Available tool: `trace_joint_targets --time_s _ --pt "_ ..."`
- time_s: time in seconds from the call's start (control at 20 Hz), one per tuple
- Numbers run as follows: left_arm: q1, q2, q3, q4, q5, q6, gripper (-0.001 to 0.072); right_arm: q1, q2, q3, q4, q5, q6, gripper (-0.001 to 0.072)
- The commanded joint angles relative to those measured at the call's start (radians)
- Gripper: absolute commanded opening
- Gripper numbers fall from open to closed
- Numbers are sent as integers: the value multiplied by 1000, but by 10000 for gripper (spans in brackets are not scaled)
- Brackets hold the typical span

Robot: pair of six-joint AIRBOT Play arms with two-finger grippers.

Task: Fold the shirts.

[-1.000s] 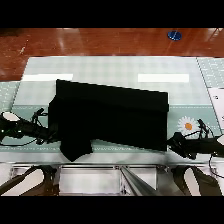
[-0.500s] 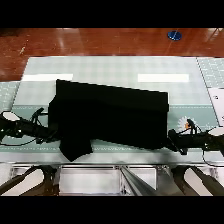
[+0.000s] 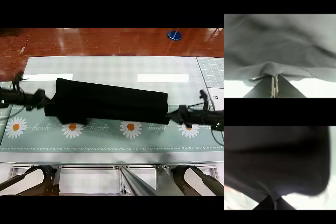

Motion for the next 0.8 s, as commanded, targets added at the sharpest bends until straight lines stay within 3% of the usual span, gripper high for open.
trace_joint_targets --time_s 0.0,0.3,0.65,0.7,0.75 --pt "-67 -127 207 -69 -6 -28 17 0 -63 116 86 -46 -29 18" --pt "-150 -443 537 -69 -5 -141 17 0 -336 233 245 -95 -153 17" --pt "-169 -591 585 -64 21 -150 20 87 -541 366 248 -219 -126 18" --pt "-170 -597 584 -64 19 -150 85 86 -549 366 245 -231 -106 60" --pt "-170 -599 585 -64 3 -150 229 84 -549 367 235 -231 -100 261"
